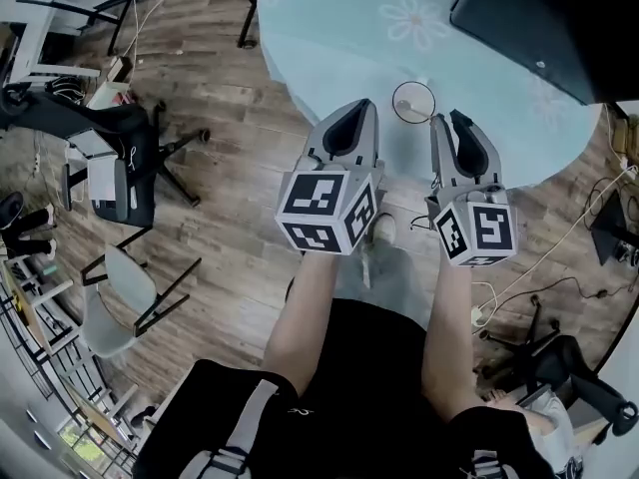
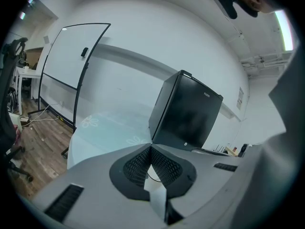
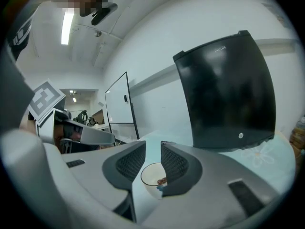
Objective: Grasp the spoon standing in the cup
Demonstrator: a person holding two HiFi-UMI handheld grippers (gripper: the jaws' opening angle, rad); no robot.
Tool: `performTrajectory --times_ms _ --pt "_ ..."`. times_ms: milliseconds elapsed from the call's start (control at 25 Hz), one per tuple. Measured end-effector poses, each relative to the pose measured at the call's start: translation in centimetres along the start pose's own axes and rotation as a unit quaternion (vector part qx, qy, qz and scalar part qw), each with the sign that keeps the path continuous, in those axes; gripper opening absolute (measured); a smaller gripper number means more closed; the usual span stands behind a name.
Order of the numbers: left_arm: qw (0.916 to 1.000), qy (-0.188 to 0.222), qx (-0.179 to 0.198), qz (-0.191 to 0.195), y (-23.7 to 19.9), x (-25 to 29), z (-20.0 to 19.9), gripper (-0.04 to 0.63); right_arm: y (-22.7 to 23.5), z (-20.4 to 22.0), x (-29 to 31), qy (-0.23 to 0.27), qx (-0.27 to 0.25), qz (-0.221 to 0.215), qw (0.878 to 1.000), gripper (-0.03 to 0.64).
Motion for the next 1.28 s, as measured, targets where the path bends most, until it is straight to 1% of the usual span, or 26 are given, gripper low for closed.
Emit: performTrajectory --times_ms 80,120,200,240,280,480,640,880,1000,1120,1240,1280 --pt "1.0 -0.008 0.0 0.002 -0.1 0.4 0.4 0.0 0.4 0.7 0.4 -0.009 0.007 0.004 1.0 0.11" --pt "0.9999 -0.012 -0.001 0.003 -0.1 0.7 0.7 0.0 0.5 1.1 0.5 -0.013 0.011 0.006 1.0 0.134" --pt "0.9998 -0.02 -0.003 0.006 -0.1 1.1 1.3 0.0 0.9 1.8 0.7 -0.02 0.019 0.01 1.0 0.141" --pt "0.9997 -0.023 -0.004 0.007 -0.1 1.4 1.5 0.0 1.1 2.1 0.8 -0.023 0.023 0.012 0.999 0.16" --pt "0.9996 -0.026 -0.005 0.01 -0.1 1.6 1.7 0.0 1.4 2.5 0.9 -0.026 0.026 0.016 0.999 0.164" --pt "0.999 -0.037 -0.003 0.023 0.5 2.9 2.2 0.0 2.2 3.7 1.4 -0.043 0.04 0.023 0.998 0.164" --pt "0.9987 -0.043 -0.002 0.028 0.7 3.0 2.9 0.0 2.3 4.9 1.3 -0.049 0.047 0.023 0.997 0.164" --pt "0.9985 -0.051 -0.006 0.018 -0.5 3.1 3.4 0.0 2.4 6.2 1.8 -0.062 0.061 0.027 0.996 0.164" --pt "0.9983 -0.055 -0.005 0.018 -0.5 3.5 3.5 0.0 2.9 6.5 2.1 -0.063 0.064 0.034 0.995 0.164" --pt "0.9982 -0.056 -0.004 0.022 -0.2 3.7 3.5 0.0 3.3 6.4 2.4 -0.059 0.071 0.039 0.995 0.129" --pt "0.9981 -0.057 -0.006 0.023 -0.5 3.6 3.6 0.0 3.2 6.4 2.7 -0.057 0.074 0.043 0.995 0.115" --pt "0.998 -0.058 -0.007 0.023 -0.6 3.6 3.6 0.0 3.2 6.5 2.8 -0.057 0.073 0.047 0.995 0.096"
Point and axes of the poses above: the fingertips, and each gripper's own axes: x forward along the fingers, y to its right, z out of its underside, the point moved 5 cm from there along -x, backward along the fingers, and after that the axes turned 11 degrees about x, right-handed, at the moved point
